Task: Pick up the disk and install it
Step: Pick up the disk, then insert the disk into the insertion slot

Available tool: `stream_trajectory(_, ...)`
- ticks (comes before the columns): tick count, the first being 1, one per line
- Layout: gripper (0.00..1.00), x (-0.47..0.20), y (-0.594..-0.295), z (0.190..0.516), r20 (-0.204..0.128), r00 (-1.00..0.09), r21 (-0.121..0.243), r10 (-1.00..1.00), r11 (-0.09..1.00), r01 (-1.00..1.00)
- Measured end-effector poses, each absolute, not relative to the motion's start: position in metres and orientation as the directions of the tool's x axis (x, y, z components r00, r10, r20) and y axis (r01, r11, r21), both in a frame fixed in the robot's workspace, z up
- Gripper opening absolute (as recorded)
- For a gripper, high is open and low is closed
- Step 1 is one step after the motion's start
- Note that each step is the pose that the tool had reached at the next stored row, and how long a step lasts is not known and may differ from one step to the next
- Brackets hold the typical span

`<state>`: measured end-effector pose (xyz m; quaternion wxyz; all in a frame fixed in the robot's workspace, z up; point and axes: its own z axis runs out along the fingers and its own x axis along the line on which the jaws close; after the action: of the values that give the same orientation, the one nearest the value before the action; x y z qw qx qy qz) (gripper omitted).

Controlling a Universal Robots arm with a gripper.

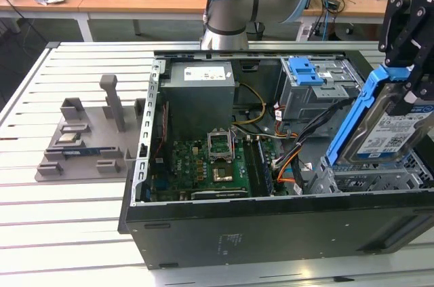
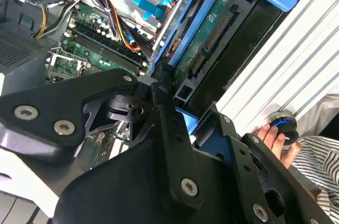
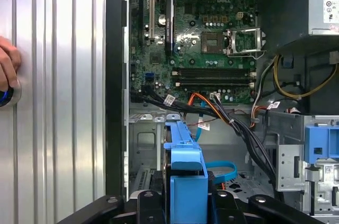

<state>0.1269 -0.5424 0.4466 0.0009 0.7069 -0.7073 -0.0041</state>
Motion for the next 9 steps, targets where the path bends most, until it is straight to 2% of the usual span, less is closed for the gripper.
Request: stream_trajectory(9, 0.36, 0.1269, -0.5436, 0.4451, -0.002, 0.000, 0.007, -1.000, 0.000, -1.000)
